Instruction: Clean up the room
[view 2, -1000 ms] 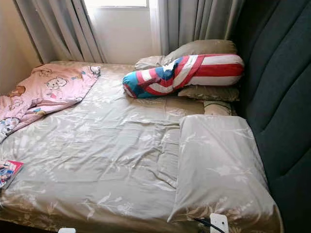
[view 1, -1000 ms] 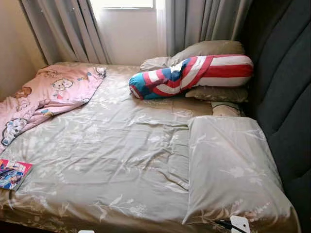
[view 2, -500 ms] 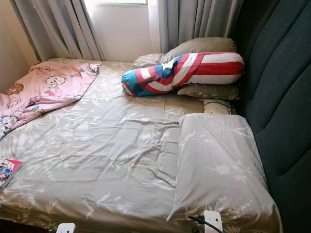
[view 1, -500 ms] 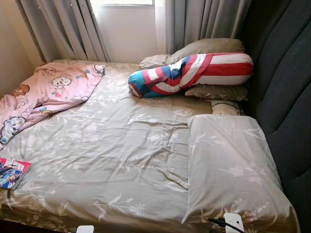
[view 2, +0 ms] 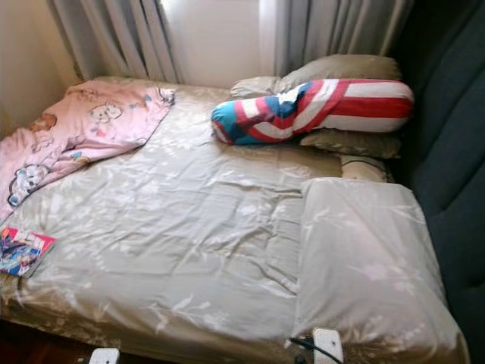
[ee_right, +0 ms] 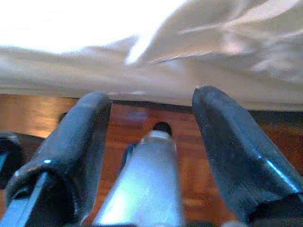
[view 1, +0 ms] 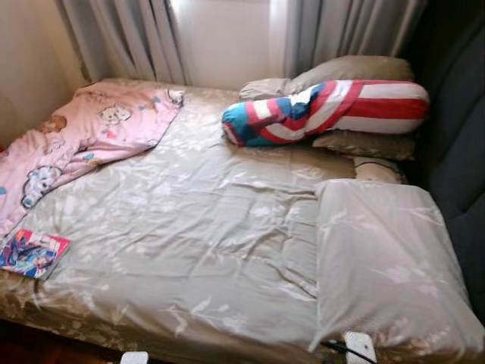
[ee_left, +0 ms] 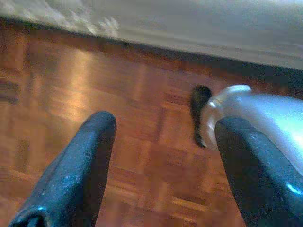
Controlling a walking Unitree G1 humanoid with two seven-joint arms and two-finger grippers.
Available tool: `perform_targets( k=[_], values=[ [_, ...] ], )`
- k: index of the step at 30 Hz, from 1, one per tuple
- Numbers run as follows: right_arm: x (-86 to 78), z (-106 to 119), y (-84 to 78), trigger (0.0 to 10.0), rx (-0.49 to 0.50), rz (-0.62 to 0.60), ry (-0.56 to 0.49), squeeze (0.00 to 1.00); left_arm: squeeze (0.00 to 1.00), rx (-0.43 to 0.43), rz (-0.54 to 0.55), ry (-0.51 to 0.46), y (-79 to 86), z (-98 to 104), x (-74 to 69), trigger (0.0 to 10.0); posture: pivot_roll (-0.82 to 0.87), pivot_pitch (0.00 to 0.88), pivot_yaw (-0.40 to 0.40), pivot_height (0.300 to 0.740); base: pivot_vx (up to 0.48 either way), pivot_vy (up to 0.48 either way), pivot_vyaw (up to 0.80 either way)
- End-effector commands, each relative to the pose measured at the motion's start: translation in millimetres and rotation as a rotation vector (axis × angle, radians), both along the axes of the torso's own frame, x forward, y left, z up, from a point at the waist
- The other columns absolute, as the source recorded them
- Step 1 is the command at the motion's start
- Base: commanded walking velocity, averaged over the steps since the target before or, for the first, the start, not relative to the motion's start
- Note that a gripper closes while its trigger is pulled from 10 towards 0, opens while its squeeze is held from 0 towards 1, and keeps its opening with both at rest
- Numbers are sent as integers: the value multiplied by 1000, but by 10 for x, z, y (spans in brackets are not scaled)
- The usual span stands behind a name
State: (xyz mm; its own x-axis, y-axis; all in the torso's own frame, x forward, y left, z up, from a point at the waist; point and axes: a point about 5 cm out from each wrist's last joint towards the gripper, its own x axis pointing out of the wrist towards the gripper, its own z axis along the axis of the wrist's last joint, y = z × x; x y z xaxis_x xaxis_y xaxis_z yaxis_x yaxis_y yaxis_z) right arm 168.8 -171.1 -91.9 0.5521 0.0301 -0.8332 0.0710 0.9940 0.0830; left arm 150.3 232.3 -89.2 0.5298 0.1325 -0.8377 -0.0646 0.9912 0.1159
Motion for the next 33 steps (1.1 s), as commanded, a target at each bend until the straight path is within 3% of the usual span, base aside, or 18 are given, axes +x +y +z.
perform_targets(
  k=[1, 33],
  values=[
    [-70, -23, -93, 10000, -22, -9, 27, 0, 0, -16, -4, 23, -52, -32, -43, 10000, -28, 87, -7, 740, 0, 465, 0],
    [-79, -27, -101, 10000, -31, -19, 29, 0, 0, -16, 8, 15, -61, -26, -22, 10000, -16, 94, -11, 740, 0, 454, 0]
  ],
)
